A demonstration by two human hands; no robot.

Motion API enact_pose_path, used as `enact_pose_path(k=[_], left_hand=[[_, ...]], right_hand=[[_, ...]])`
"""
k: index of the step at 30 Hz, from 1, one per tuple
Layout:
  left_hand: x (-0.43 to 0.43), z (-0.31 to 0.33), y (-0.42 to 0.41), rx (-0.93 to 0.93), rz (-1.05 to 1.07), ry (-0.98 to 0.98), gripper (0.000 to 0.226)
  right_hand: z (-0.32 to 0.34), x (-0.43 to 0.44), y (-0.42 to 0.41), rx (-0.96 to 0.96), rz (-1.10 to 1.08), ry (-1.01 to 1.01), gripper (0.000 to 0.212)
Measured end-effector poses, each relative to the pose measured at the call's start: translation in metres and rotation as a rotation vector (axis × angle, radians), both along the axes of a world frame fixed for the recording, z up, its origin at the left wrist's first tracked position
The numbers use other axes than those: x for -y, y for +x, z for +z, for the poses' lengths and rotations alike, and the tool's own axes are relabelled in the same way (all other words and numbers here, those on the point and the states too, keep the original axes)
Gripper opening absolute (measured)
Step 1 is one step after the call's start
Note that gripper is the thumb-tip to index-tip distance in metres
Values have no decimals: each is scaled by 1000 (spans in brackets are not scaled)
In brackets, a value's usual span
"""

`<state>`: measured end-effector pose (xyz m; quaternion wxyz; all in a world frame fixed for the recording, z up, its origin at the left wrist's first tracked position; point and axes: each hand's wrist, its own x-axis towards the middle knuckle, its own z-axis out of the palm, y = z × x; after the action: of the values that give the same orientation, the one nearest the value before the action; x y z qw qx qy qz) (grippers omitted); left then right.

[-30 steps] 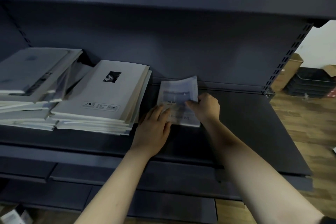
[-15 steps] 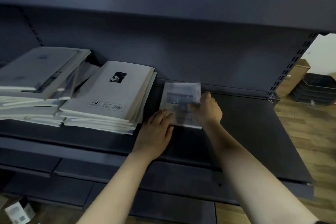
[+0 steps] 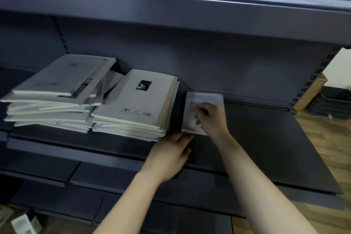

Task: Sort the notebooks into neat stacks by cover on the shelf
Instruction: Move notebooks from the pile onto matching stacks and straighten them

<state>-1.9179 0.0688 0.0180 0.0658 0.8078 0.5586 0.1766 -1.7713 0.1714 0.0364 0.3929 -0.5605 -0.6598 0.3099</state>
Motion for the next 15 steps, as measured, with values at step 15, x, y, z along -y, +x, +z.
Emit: enact_pose_path(k=[15], left_hand=[[20, 54, -127, 136, 4, 236, 38]], right_hand=[[25, 39, -100, 46, -50, -152, 24]])
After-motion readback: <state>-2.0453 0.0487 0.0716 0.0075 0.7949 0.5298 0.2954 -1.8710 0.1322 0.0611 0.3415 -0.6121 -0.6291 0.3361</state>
